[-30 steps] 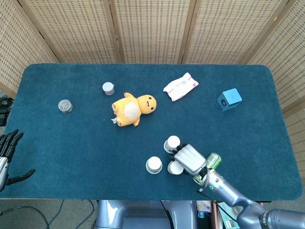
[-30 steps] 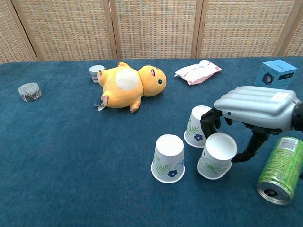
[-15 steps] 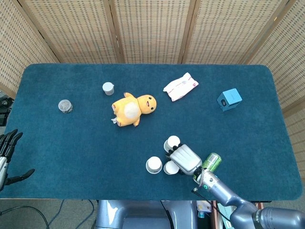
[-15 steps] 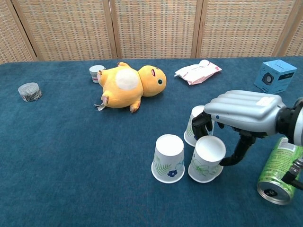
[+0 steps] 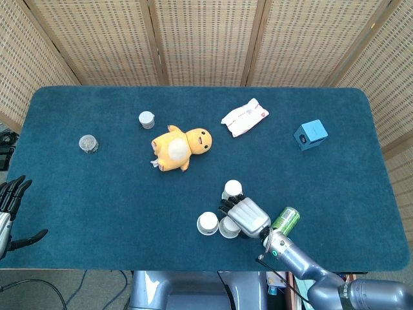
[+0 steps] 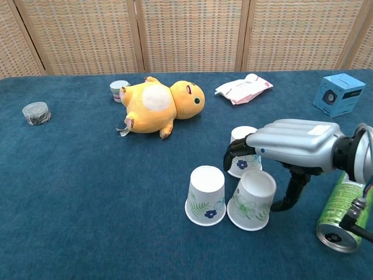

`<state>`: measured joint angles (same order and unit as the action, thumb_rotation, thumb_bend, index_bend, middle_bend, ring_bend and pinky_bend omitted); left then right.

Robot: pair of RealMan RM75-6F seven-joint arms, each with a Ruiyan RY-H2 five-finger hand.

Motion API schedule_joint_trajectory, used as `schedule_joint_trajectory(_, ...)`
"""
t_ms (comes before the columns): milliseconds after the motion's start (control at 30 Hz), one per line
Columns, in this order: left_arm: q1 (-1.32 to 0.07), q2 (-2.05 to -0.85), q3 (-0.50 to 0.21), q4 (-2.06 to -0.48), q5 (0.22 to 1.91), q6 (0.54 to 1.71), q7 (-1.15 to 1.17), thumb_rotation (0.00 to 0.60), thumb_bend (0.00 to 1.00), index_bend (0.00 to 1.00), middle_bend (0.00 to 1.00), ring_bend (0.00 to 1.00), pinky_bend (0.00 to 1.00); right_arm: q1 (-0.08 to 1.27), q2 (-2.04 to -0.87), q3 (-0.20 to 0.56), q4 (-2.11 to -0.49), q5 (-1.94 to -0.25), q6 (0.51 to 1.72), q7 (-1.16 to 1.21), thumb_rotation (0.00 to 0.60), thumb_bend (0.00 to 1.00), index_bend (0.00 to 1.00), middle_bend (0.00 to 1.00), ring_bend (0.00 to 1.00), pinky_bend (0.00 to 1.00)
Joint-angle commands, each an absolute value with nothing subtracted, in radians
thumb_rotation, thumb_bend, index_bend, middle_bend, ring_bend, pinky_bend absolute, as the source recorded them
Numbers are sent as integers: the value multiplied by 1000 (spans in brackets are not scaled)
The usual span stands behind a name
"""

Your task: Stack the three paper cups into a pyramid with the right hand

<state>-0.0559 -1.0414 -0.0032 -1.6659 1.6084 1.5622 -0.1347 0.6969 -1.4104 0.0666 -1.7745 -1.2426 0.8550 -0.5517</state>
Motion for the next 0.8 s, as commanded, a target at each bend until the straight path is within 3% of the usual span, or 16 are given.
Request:
schedule_joint_trajectory(33, -55, -1041, -3, -1666, 1609, 1564, -136, 600, 21, 0, 0, 0, 0, 699, -1402, 61, -1789, -1251, 867, -551, 600, 275, 270, 262, 212, 279)
schedule_joint_trajectory(400, -55, -1041, -2, -1666, 1610, 1562, -131, 600, 21, 0, 0, 0, 0, 682, -1298, 39, -1902, -1344, 925, -511, 600, 273, 270, 263, 212, 279)
schedule_joint_trajectory(567, -56, -1041, -2, -1666, 1610, 1561, -126, 600, 21, 0, 0, 0, 0, 673, -1223, 75, -1954, -1380, 986, -493, 600, 272, 270, 261, 203, 251)
schedule_joint_trajectory(800, -57, -1042, 1, -1668, 1614, 1558, -119, 600, 22, 0, 0, 0, 0, 715, -1212, 157, -1912, -1242, 952, -449, 600, 149, 243, 108, 41, 102)
